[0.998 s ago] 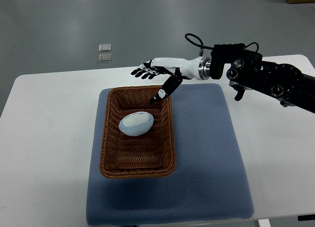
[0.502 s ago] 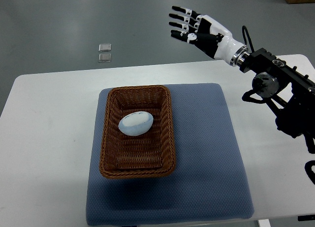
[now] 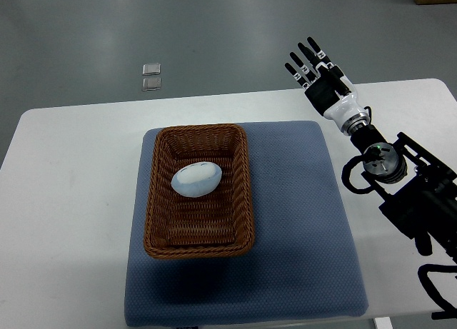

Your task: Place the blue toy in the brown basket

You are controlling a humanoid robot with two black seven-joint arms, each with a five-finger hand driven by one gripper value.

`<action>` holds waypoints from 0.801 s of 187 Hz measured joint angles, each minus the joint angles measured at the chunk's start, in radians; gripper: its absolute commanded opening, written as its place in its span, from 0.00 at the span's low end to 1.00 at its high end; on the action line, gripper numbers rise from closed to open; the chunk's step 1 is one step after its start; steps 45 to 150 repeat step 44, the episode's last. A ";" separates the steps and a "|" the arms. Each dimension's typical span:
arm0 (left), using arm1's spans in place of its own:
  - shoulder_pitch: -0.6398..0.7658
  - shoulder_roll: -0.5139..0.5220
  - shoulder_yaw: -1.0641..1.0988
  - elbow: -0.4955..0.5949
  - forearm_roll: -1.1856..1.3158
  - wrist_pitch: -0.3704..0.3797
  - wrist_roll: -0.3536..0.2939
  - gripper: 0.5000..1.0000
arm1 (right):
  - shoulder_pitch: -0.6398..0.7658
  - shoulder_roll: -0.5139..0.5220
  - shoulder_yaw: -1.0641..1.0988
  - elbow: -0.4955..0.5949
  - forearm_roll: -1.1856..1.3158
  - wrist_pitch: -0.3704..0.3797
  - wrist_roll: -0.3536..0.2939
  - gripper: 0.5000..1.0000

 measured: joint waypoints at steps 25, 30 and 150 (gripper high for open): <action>0.000 0.000 -0.001 0.001 0.000 0.000 0.000 1.00 | -0.001 0.003 -0.001 -0.024 0.000 0.001 0.001 0.81; 0.000 0.000 -0.001 0.001 0.000 0.000 0.000 1.00 | -0.001 0.003 -0.003 -0.025 0.000 0.002 0.001 0.81; 0.000 0.000 -0.001 0.000 0.000 0.000 0.000 1.00 | -0.003 0.004 -0.006 -0.026 0.000 0.002 0.001 0.81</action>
